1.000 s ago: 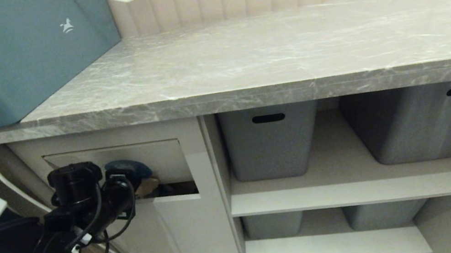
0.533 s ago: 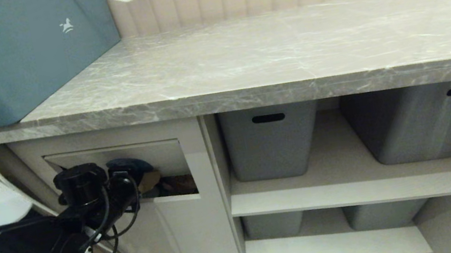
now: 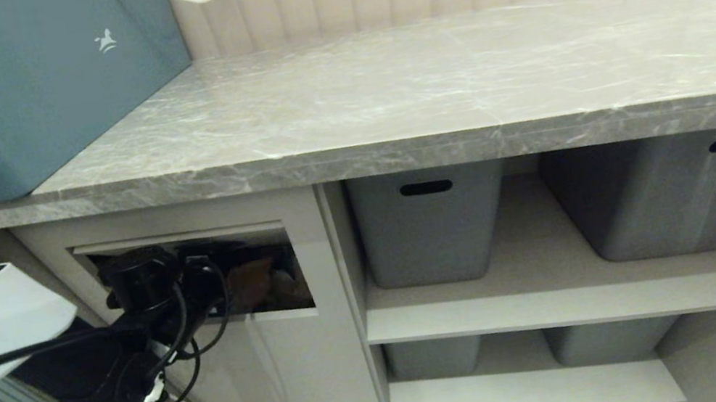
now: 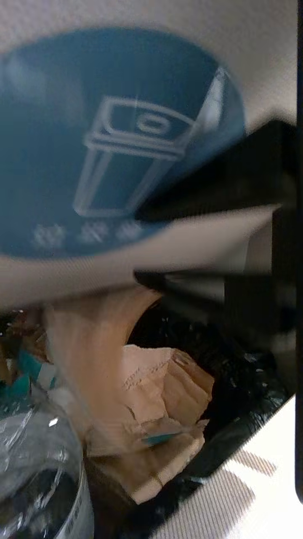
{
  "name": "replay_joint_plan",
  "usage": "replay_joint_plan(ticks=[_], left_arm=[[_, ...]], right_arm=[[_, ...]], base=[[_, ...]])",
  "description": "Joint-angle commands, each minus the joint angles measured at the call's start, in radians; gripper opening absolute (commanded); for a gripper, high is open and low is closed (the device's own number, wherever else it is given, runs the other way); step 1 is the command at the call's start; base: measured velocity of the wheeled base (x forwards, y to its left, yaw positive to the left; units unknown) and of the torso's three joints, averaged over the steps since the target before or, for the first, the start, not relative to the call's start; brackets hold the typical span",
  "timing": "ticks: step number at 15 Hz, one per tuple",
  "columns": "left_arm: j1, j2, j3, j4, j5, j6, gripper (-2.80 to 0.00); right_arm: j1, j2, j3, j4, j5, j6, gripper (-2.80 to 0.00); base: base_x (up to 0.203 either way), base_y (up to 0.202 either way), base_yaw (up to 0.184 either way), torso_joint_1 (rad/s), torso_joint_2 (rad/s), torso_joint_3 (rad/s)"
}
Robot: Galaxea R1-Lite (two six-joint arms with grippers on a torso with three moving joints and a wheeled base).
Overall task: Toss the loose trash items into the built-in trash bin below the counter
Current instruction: Put the garbage in the trash can
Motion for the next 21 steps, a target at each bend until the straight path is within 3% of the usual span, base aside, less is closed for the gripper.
replay_joint_plan(ticks=[1,4,8,12,17,19,20,21], left_arm=[[-0.001,0.008,-0.008,-0.007,0.0,-0.008,0.0],[-0.009,0.013,-0.013,-0.007,0.002,-0.008,0.0],[-0.008,-0.002,0.038,-0.008,0.062,-0.008,0.0],[-0.009,-0.13,0.204,-0.022,0.157,-0.005,0.0],[-0.008,-0.342,0.454,-0.023,0.201,0.002,0.0],[-0.008,-0.46,0.521,-0.02,0.206,0.035,0.0],[-0.007,-0.52,0.563,-0.018,0.207,0.067,-2.8],[-0.007,-0.573,0.605,-0.017,0.209,0.105,-2.8]], right_arm=[[0.0,0.0,0.0,0.0,0.0,-0.001,-2.8],[0.0,0.0,0.0,0.0,0.0,-0.001,-2.8],[0.0,0.0,0.0,0.0,0.0,-0.001,-2.8],[0.0,0.0,0.0,0.0,-0.001,0.007,-2.8],[0.0,0.0,0.0,0.0,0.0,0.007,-2.8],[0.0,0.0,0.0,-0.002,0.0,0.008,-2.8],[0.0,0.0,0.0,-0.002,0.0,0.008,-2.8],[0.0,0.0,0.0,-0.001,0.0,0.009,-2.8]], base=[[0.0,0.0,0.0,0.0,0.0,0.0],[0.0,0.0,0.0,0.0,0.0,0.0],[0.0,0.0,0.0,0.0,0.0,0.0],[0.0,0.0,0.0,0.0,0.0,0.0],[0.0,0.0,0.0,0.0,0.0,0.0],[0.0,0.0,0.0,0.0,0.0,0.0],[0.0,0.0,0.0,0.0,0.0,0.0],[0.0,0.0,0.0,0.0,0.0,0.0]])
